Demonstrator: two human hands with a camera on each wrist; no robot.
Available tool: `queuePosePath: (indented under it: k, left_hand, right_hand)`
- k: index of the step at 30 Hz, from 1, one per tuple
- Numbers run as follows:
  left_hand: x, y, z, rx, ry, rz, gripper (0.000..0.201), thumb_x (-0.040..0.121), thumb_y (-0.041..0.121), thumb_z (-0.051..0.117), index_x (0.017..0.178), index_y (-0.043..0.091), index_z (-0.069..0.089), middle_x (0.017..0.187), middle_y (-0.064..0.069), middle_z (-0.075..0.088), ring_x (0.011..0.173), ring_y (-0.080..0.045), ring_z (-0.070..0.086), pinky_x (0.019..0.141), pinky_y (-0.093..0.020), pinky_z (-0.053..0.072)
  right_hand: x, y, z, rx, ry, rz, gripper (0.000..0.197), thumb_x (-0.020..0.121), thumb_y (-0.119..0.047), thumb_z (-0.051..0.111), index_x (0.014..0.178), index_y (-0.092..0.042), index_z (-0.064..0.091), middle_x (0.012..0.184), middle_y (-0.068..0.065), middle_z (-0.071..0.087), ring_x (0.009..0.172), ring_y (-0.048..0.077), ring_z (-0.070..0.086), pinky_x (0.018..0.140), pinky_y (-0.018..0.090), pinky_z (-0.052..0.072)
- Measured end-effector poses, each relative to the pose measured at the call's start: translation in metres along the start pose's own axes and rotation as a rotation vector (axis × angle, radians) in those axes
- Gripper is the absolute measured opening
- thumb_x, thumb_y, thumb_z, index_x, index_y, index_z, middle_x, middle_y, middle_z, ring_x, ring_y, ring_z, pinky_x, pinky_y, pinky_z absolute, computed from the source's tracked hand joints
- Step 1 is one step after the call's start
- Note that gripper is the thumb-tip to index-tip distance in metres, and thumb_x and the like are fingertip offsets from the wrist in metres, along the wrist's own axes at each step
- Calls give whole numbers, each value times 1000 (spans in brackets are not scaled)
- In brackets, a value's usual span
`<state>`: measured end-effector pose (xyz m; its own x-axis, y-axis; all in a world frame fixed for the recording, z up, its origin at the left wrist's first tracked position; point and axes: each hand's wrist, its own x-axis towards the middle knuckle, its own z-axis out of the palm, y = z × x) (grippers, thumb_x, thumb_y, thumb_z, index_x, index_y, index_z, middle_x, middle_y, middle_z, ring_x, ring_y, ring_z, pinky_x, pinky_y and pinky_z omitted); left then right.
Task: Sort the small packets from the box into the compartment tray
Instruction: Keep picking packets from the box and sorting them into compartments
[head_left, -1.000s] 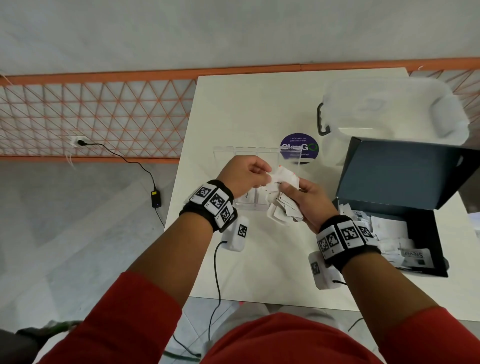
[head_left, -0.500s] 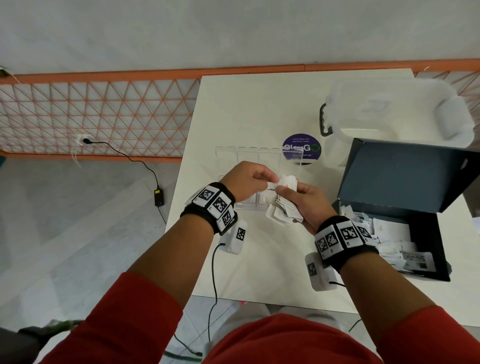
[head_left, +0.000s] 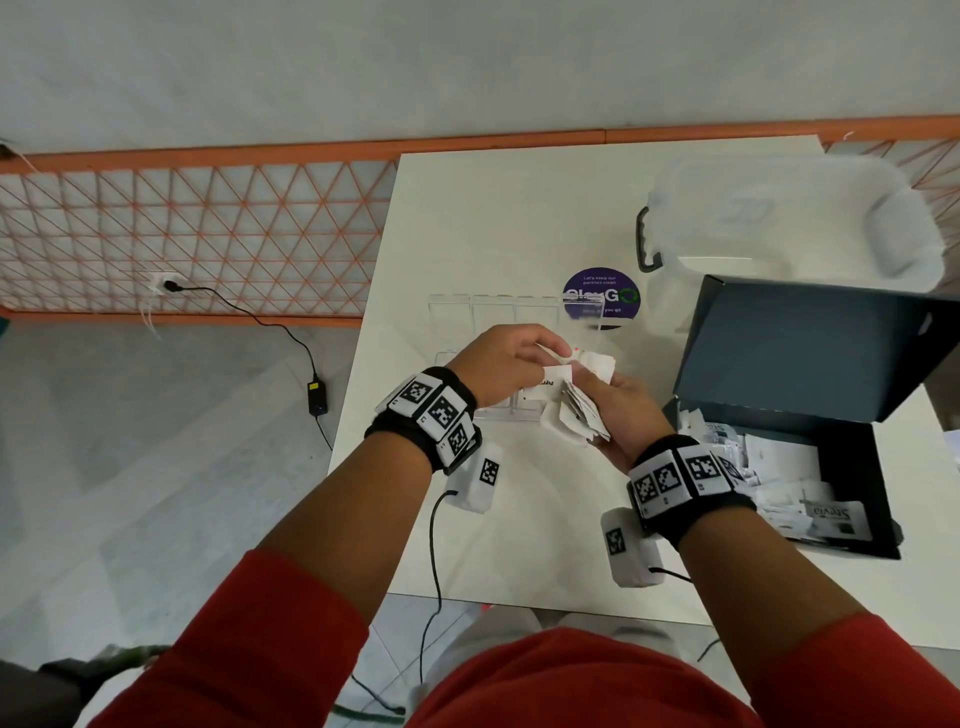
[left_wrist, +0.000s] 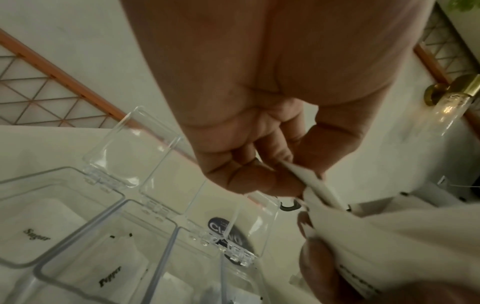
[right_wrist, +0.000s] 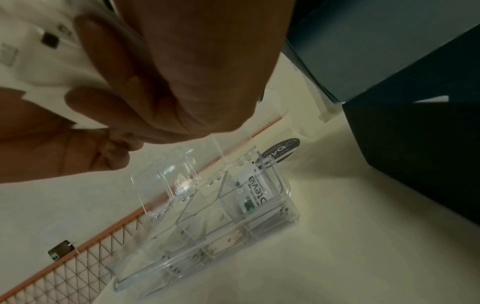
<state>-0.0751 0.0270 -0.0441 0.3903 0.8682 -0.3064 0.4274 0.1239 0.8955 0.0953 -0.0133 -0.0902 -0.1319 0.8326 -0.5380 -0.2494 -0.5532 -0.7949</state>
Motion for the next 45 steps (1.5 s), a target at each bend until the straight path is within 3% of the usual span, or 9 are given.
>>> queuePosePath:
  k: [3,6,9,14,23,30,38,42,45]
  left_hand:
    - [1,-5,-8,30,57,0,47,79,-5,49,93,36,67,85,6,57,68,-12,53,64,-24,47]
    - [0,-10,-19,57,110,-33,50,80,2,46,91,45,67,90,4,56,68,-14,54,63,-24,51]
    - [-1,-16,-28,24,181,-46,42,82,4,45,86,38,70,101,11,62,73,-11,61,61,-19,53]
    - [1,-26,-33,166,374,-33,15,83,13,60,76,24,66,80,19,65,71,16,55,61,3,36]
    - [3,-45,-29,231,476,-123,19,79,5,62,76,23,63,77,13,61,70,-4,58,64,-17,49]
    - [7,-59,-17,290,576,-225,13,77,6,66,74,19,66,66,14,59,62,2,54,52,2,36]
    - [17,-67,-6,454,444,-299,21,82,2,55,77,21,63,89,1,66,81,-18,61,71,-25,51]
    - [22,-73,0,761,251,-263,17,85,4,56,98,12,64,106,-8,59,96,-25,59,74,-26,43]
    - [24,-74,4,950,171,-259,21,90,10,52,106,12,66,116,-8,53,100,-27,58,74,-29,42]
  right_hand:
    - [1,-1,0,-28,59,-17,26,97,-21,63,110,0,67,94,23,71,84,34,64,74,47,54]
    - [0,-2,-1,-79,101,-6,27,94,-21,68,110,1,68,112,33,67,105,50,64,98,67,46]
    - [0,0,-2,-102,113,13,27,92,-21,70,106,1,69,108,32,69,108,53,62,96,70,46]
    - [0,-4,-1,-121,98,11,31,93,-22,69,108,5,68,108,32,69,108,52,63,96,69,46]
    - [5,-8,-4,-138,98,7,30,94,-22,68,111,3,67,114,36,65,99,47,66,95,65,46]
    - [10,-7,-7,-138,100,12,28,94,-23,67,108,1,68,111,33,68,96,43,66,84,58,51]
    - [16,-3,-15,-126,96,10,20,95,-23,67,100,-4,70,107,29,70,90,38,67,80,51,52]
    - [20,-1,-17,-154,99,12,18,94,-25,68,93,-8,72,97,22,74,84,34,68,67,39,54]
    - [22,-3,-19,-153,89,12,20,94,-27,68,97,-7,72,99,21,75,93,42,70,76,47,58]
